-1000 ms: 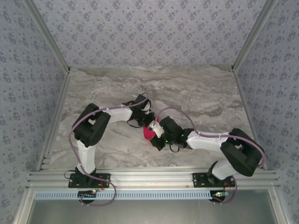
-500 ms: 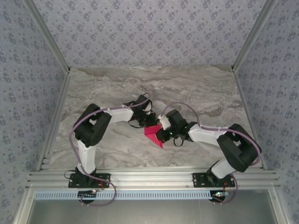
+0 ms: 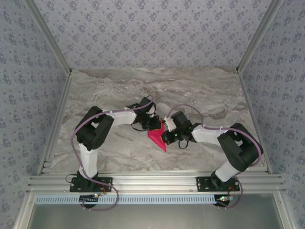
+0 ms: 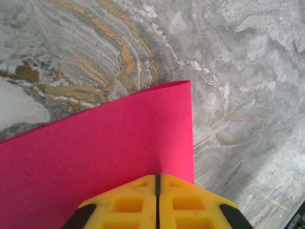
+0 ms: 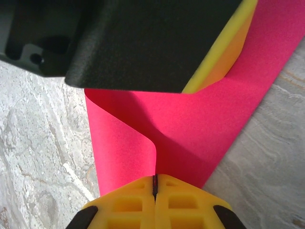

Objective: Fold a paper plane with a square sheet of paper (fold left side to right side)
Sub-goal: Third fold the triangle at the center of the table.

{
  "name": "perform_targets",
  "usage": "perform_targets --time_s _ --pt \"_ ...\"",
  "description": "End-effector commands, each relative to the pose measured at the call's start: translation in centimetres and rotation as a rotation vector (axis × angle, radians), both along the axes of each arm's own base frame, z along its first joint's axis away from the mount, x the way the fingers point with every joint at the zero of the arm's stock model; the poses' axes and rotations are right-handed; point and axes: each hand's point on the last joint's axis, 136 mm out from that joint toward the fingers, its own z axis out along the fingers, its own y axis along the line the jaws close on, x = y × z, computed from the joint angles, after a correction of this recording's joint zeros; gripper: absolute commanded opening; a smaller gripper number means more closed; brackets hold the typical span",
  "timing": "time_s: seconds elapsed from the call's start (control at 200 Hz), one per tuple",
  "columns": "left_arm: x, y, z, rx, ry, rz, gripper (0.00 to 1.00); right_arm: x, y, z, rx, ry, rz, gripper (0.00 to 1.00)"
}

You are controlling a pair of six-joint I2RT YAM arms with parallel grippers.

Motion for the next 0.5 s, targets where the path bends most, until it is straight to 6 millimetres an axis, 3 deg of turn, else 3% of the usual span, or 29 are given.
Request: perform_targets --time_s 0.0,0.495 --pt "-1.6 0.6 -2.5 0.068 0.055 -0.026 0.06 0.6 0.1 -0.1 -0.003 0.026 -0.016 0.00" --pt "-1.6 0.6 -2.5 0.071 0.054 -0.027 0.05 -0.4 -0.2 -0.4 0.008 0.049 -0.017 0.00"
